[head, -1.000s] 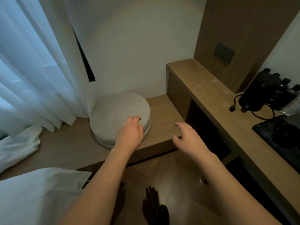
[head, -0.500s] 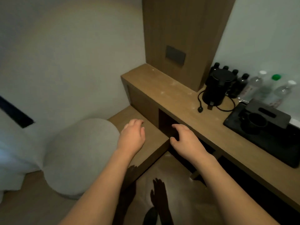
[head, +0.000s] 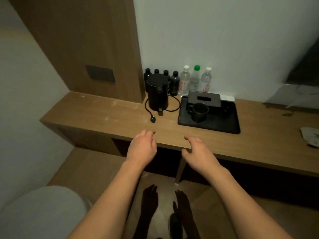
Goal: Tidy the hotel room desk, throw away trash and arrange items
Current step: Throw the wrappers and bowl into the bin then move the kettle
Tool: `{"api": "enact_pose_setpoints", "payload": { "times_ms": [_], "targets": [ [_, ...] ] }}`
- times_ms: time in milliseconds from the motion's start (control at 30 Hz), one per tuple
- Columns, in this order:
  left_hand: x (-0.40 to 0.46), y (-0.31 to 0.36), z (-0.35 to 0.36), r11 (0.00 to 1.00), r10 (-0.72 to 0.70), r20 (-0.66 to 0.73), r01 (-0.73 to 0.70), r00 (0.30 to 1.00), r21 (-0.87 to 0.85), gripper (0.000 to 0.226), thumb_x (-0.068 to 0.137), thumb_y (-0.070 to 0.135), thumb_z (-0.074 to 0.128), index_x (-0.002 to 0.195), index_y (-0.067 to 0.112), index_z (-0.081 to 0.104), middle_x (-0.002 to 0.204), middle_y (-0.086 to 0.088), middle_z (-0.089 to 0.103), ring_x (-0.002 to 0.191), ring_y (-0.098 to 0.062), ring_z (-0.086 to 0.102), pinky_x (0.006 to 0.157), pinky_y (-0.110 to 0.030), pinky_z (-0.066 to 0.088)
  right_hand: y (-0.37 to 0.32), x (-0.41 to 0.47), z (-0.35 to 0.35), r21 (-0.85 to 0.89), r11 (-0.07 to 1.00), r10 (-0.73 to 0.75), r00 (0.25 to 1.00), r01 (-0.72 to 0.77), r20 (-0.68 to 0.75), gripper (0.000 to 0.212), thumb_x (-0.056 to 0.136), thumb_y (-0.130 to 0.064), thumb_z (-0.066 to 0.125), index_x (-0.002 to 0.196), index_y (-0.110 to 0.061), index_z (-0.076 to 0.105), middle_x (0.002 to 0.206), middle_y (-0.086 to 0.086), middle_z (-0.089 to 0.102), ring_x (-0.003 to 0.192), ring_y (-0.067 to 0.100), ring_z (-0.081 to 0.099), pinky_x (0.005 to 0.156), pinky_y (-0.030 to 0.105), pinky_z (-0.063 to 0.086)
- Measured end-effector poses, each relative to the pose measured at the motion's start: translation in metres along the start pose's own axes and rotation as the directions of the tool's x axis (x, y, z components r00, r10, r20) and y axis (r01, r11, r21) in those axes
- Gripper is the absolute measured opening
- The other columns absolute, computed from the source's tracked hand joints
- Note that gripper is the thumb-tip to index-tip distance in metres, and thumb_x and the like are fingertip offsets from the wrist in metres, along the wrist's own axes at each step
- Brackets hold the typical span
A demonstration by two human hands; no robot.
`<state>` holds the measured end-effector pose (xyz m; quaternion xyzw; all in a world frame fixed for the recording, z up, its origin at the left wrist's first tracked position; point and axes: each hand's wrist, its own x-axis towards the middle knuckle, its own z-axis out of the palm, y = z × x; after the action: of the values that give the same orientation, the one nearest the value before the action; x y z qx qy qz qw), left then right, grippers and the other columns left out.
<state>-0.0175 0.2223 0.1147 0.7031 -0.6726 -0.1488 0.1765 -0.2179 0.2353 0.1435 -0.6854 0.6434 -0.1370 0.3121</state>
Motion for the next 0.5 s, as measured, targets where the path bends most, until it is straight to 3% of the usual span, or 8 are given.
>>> {"api": "enact_pose_setpoints", "payload": {
  "times_ms": [233, 500],
  "targets": [
    [0.066, 0.010, 0.006, 0.999, 0.033, 0.048, -0.033, 0.998, -0.001, 0.041, 0.105, 0.028, 0.047, 0.146, 0.022, 0.049, 0.144, 0.002, 0.053, 0.131, -0.014, 0.050, 0.111, -0.035, 0.044, 0.009, 0.066, -0.012, 0.037, 0.999, 0.035, 0.999, -0.035, 0.000, 0.061, 0.096, -0.027, 0.058, 0.152, -0.025, 0.034, 0.156, -0.003, 0.036, 0.141, 0.016, 0.036, 0.113, 0.034, 0.034],
    [0.137, -0.029, -0.027, 0.989, -0.145, -0.014, 0.145, 0.989, 0.017, 0.040, 0.105, 0.028, 0.048, 0.145, 0.023, 0.050, 0.142, 0.003, 0.053, 0.129, -0.011, 0.051, 0.110, -0.034, 0.046, -0.024, 0.164, -0.022, 0.107, 0.994, -0.039, 0.998, 0.035, 0.042, 0.059, 0.095, -0.026, 0.059, 0.150, -0.026, 0.037, 0.153, -0.003, 0.040, 0.133, 0.016, 0.046, 0.106, 0.035, 0.043]
  ]
}}
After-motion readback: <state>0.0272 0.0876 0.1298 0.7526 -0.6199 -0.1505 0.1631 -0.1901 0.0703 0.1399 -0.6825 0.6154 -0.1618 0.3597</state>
